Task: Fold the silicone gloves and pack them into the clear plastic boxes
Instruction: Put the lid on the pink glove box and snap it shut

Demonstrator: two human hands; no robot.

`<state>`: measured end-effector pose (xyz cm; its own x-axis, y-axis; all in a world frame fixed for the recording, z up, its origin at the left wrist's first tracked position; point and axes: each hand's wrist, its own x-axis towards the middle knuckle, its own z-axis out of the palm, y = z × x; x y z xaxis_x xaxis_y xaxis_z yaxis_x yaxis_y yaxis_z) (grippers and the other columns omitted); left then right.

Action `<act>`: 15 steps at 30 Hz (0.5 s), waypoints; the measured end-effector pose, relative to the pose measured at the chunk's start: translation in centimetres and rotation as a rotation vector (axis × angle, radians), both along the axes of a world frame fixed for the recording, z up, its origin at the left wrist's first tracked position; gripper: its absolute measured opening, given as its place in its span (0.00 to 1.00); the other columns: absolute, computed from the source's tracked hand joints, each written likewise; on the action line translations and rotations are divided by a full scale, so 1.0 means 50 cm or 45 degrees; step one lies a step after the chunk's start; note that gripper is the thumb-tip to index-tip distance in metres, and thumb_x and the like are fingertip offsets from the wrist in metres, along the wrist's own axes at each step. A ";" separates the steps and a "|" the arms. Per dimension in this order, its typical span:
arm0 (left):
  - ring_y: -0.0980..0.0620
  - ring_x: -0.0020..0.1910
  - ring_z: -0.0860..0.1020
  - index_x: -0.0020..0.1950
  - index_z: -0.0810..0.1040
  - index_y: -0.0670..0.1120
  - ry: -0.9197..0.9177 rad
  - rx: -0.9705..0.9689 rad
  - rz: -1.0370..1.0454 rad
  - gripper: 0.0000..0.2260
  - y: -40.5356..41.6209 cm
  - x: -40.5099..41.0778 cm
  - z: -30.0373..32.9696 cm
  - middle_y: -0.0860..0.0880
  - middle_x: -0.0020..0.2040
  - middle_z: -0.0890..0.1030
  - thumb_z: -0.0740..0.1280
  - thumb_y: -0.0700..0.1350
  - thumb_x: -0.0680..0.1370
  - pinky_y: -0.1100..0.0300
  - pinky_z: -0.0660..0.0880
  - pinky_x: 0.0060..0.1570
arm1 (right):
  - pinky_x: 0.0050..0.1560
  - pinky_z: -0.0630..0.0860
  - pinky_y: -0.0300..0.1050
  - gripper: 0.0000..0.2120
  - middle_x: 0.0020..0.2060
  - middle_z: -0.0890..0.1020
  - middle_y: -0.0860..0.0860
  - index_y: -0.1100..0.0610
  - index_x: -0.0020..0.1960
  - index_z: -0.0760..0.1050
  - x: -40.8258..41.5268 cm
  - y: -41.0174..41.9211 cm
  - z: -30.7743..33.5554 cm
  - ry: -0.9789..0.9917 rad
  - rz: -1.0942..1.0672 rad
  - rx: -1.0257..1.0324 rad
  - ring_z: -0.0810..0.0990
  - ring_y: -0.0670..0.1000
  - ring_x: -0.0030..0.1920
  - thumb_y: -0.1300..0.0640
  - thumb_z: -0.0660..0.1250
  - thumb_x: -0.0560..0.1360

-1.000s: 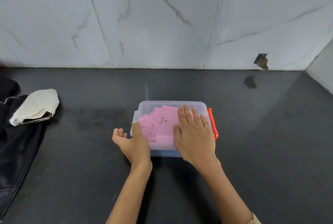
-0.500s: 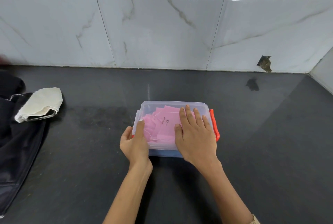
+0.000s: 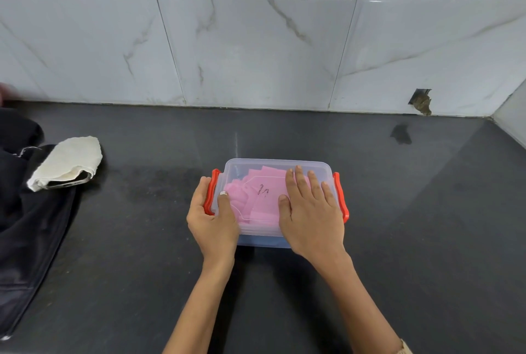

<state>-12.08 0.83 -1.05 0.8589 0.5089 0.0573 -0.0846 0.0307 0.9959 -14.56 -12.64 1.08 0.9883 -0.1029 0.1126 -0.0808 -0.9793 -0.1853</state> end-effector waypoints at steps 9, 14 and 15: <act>0.59 0.66 0.71 0.64 0.75 0.39 -0.078 0.172 -0.009 0.18 -0.016 -0.003 0.000 0.57 0.49 0.82 0.60 0.28 0.76 0.67 0.67 0.64 | 0.75 0.44 0.48 0.26 0.78 0.49 0.48 0.53 0.77 0.46 -0.001 -0.003 0.002 0.013 0.010 0.012 0.47 0.51 0.77 0.48 0.43 0.81; 0.82 0.51 0.69 0.67 0.71 0.37 -0.058 0.291 -0.009 0.18 -0.020 -0.009 0.006 0.59 0.46 0.81 0.62 0.30 0.77 0.76 0.62 0.64 | 0.75 0.42 0.48 0.26 0.78 0.48 0.48 0.52 0.77 0.45 0.000 -0.007 0.003 0.025 0.024 0.004 0.46 0.51 0.77 0.48 0.43 0.81; 0.80 0.53 0.70 0.69 0.70 0.38 -0.060 0.334 -0.010 0.20 -0.021 -0.012 0.010 0.57 0.48 0.82 0.61 0.30 0.77 0.70 0.61 0.68 | 0.75 0.42 0.48 0.26 0.78 0.48 0.48 0.52 0.77 0.45 0.000 -0.007 0.003 0.026 0.024 0.005 0.46 0.51 0.77 0.48 0.43 0.81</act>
